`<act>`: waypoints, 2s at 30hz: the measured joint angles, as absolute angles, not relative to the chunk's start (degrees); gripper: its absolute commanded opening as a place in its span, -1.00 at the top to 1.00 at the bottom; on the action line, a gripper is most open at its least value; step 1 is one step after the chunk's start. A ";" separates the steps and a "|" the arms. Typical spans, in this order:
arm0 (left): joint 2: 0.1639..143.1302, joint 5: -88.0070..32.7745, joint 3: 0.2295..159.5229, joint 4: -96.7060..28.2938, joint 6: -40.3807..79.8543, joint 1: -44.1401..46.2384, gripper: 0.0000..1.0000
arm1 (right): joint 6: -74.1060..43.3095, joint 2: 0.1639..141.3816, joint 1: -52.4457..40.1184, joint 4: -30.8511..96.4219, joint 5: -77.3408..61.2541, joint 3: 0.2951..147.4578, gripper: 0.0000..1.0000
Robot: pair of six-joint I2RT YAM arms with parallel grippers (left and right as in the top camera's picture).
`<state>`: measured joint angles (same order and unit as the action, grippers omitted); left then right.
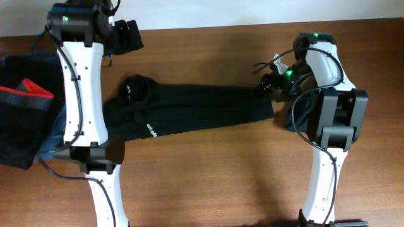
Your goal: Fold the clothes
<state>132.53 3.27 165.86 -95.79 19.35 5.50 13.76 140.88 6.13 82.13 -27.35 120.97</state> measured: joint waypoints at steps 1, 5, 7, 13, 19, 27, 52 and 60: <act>133.16 3.31 165.86 -95.85 19.35 5.52 -0.98 | 13.67 140.86 6.13 80.29 -26.06 120.18 -0.79; 134.72 3.31 165.80 -95.79 19.35 5.50 -0.98 | 13.21 140.62 6.13 76.53 -24.14 118.83 -0.74; 134.72 3.36 165.62 -95.72 19.35 5.50 -0.98 | 12.88 140.49 5.91 75.70 -23.81 118.58 -0.70; 134.72 3.49 165.60 -95.11 19.33 5.52 -0.98 | 11.97 138.85 3.86 73.17 -23.24 115.26 -0.60; 134.72 3.49 165.60 -95.09 19.33 5.50 -0.98 | 7.68 135.20 -1.37 64.82 -25.15 107.53 -0.02; 134.72 3.51 165.60 -95.00 19.35 5.50 -0.98 | 4.25 135.17 -0.60 61.43 -29.17 104.03 0.93; 134.72 3.49 165.60 -94.26 19.33 5.50 -0.98 | 7.81 140.20 -1.78 86.78 -24.67 130.41 0.92; 134.72 3.51 165.60 -94.26 19.35 5.50 -0.98 | 0.75 140.20 -15.18 83.53 -20.34 130.41 -0.45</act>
